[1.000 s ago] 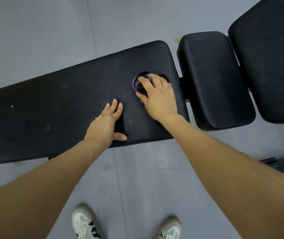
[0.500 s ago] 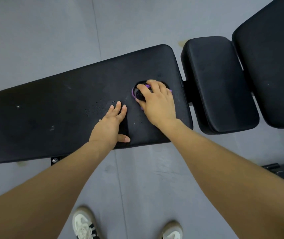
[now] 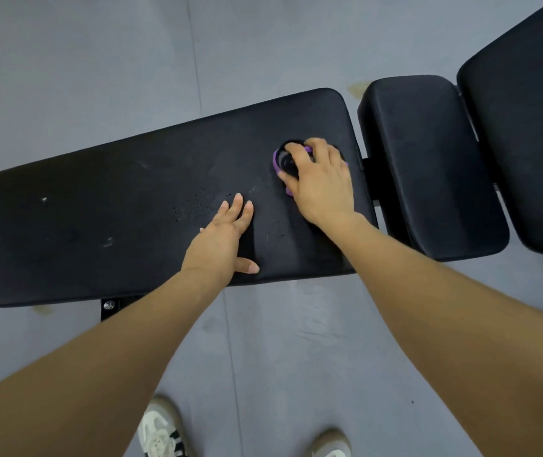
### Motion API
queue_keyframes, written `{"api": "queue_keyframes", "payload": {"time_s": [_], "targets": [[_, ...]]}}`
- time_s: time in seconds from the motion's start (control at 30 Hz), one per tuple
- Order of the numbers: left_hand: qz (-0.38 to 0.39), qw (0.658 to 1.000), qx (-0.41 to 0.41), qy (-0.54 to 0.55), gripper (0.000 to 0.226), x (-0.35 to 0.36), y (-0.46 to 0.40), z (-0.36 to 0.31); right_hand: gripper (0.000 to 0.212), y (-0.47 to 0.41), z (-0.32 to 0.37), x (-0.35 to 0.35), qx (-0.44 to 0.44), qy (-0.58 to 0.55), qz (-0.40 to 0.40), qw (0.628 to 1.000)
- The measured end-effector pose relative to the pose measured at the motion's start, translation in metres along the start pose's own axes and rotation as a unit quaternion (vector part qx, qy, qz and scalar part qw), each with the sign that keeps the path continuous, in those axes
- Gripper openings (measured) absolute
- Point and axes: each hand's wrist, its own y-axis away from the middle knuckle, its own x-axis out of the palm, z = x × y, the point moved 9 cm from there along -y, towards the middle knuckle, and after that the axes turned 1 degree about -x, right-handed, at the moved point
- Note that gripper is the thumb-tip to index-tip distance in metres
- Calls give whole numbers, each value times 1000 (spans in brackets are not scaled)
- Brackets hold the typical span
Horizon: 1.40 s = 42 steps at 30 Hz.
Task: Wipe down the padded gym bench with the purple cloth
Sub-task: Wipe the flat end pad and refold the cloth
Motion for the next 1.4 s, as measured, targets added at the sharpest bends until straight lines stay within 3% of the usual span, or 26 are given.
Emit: {"api": "queue_keyframes", "payload": {"time_s": [0.17,0.23,0.3,0.37,0.5,0.6,0.67,0.77,0.9,1.03,1.13,1.27,1.4], "targets": [[-8,1000,6,3,107,-1,1,1,49,78,11,-3,-46,-26,-9,999],[-15,1000,10,13,107,-1,3,1,51,112,15,-1,-63,-18,22,998],[-27,999,21,38,107,-1,5,3,53,107,11,1,-71,-12,55,996],[-45,997,39,48,103,-3,9,6,52,79,6,1,-74,6,39,997],[-101,994,29,34,96,-4,24,34,54,21,-18,-3,63,-5,11,998],[-91,994,-7,54,97,4,32,69,49,37,3,3,113,-3,-18,993],[-75,995,-13,57,98,7,30,75,46,68,45,15,61,-8,-36,997],[-58,996,-34,65,99,8,27,71,45,105,100,33,-36,-33,4,999],[-44,996,-50,58,101,8,24,72,49,100,71,15,-141,3,28,990],[-45,996,-55,51,100,6,23,71,45,102,-17,-13,69,-12,-38,997],[-45,996,-57,45,100,6,23,70,44,116,10,1,162,-10,-90,983],[-57,995,-55,53,101,6,24,70,54,127,100,36,12,-42,-49,998],[-58,995,-55,51,100,5,25,71,54,130,79,26,-113,-24,-22,993]]}}
